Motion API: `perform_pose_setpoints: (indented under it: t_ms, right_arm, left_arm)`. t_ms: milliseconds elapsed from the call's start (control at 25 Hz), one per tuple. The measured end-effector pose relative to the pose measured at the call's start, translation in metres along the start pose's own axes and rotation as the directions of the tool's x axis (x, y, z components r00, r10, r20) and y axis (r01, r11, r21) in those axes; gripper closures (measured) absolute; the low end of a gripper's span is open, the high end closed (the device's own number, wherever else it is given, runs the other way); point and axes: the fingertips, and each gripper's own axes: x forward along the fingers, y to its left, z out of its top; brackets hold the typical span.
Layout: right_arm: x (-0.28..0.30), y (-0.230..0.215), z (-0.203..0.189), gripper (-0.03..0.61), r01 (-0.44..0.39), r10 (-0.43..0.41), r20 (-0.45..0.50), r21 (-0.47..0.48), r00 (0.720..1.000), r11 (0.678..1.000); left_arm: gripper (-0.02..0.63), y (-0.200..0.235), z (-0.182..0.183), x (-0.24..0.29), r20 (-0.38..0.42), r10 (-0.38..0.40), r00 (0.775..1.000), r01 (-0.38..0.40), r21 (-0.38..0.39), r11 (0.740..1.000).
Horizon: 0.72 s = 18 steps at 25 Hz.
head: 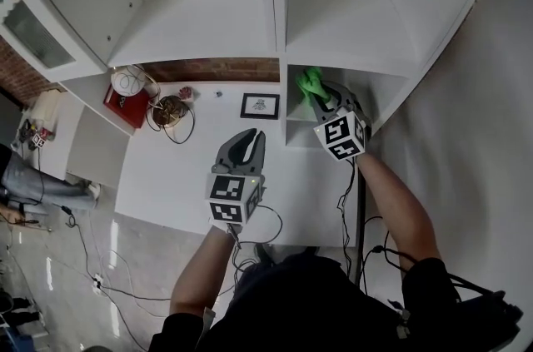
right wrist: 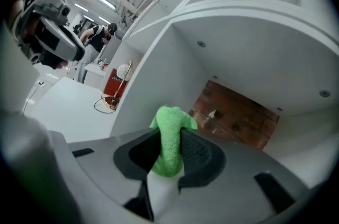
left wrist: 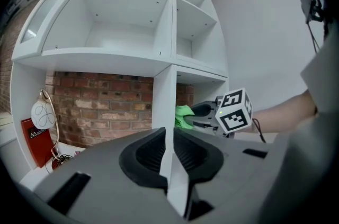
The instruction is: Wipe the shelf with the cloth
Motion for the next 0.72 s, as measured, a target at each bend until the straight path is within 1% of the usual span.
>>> perform_pose_setpoints:
  t_ms: [120,320,480,600,720]
  right_arm:
    - [0.025,-0.005,-0.009,0.482,-0.006,0.004,-0.048,-0.049,0.999,0.999]
    - [0.064,-0.011,-0.023,0.482,-0.027,0.02,-0.144,-0.048,0.989,0.998]
    - [0.093,-0.013,-0.032,0.482,-0.045,0.024,-0.22,-0.092,0.975,0.995]
    - [0.106,-0.011,-0.034,0.482,-0.065,0.038,-0.249,-0.102,0.968,0.993]
    - [0.109,-0.001,-0.035,0.486,-0.108,0.074,-0.261,-0.116,0.962,0.987]
  left_arm:
    - [0.568,0.008,-0.006,-0.004,-0.009,0.024,1.0,-0.024,-0.005,1.0]
    - [0.568,0.027,-0.017,-0.018,-0.03,0.084,0.996,-0.085,-0.021,0.996]
    - [0.568,0.042,-0.027,-0.031,-0.045,0.138,0.989,-0.139,-0.038,0.99]
    - [0.568,0.051,-0.03,-0.042,-0.046,0.166,0.985,-0.168,-0.05,0.985]
    - [0.568,0.057,-0.029,-0.05,-0.032,0.177,0.984,-0.178,-0.063,0.982]
